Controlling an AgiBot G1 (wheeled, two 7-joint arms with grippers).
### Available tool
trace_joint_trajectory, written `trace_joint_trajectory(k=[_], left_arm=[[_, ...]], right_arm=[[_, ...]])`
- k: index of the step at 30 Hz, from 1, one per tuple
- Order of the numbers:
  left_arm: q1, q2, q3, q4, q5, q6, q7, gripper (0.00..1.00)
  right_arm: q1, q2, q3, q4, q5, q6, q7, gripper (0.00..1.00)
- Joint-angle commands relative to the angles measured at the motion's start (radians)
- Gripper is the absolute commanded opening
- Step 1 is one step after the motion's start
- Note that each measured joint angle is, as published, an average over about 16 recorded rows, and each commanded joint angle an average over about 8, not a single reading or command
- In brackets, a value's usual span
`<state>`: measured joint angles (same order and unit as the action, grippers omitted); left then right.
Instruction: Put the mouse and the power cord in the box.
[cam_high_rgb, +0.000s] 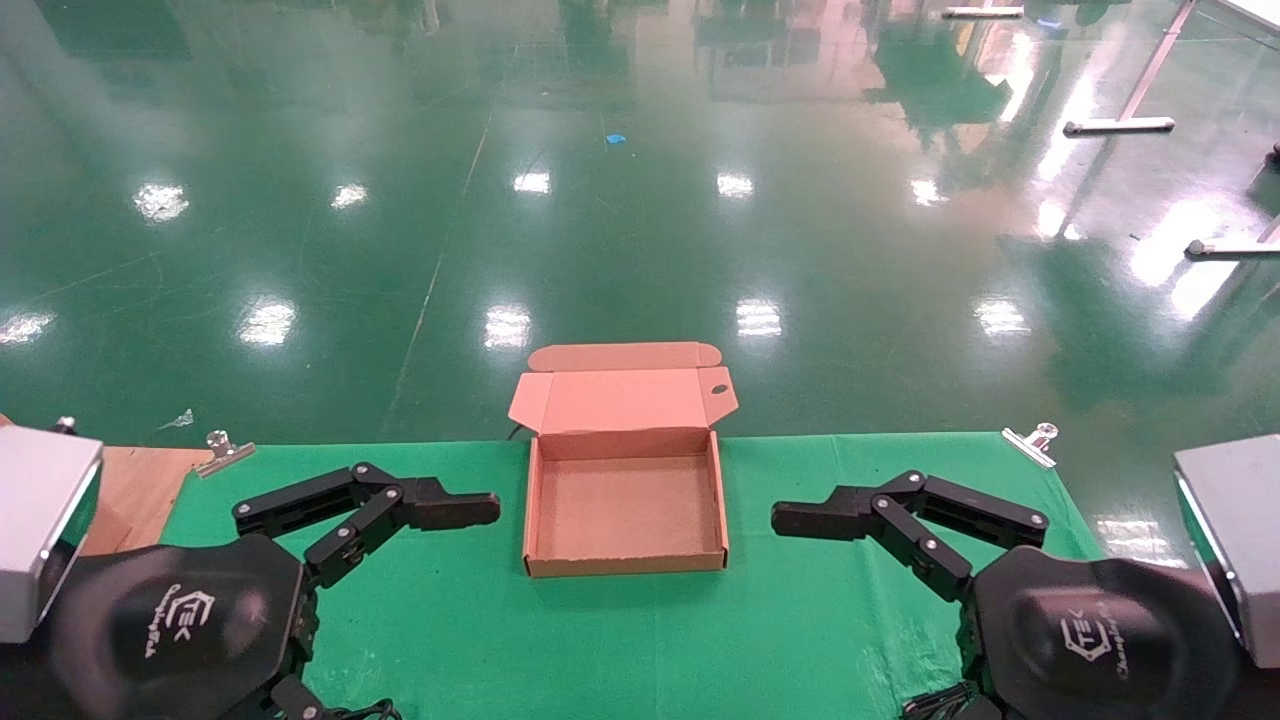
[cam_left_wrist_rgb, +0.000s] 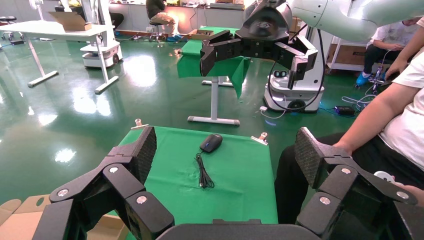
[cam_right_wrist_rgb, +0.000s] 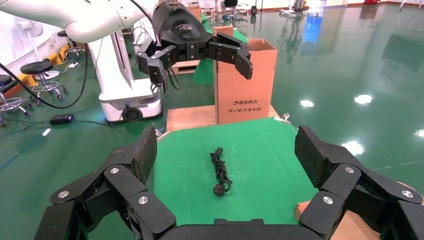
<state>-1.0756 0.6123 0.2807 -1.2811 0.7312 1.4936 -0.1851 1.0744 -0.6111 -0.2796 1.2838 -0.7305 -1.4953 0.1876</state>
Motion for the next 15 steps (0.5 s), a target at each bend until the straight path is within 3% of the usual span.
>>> trace_joint_trajectory(k=[1,15], left_arm=[[0.0,0.0,0.0,0.0,0.0,0.0,0.0,1.0],[0.0,0.0,0.0,0.0,0.0,0.0,0.0,1.0]], right_arm=[[0.0,0.0,0.0,0.0,0.0,0.0,0.0,1.0],[0.0,0.0,0.0,0.0,0.0,0.0,0.0,1.0]])
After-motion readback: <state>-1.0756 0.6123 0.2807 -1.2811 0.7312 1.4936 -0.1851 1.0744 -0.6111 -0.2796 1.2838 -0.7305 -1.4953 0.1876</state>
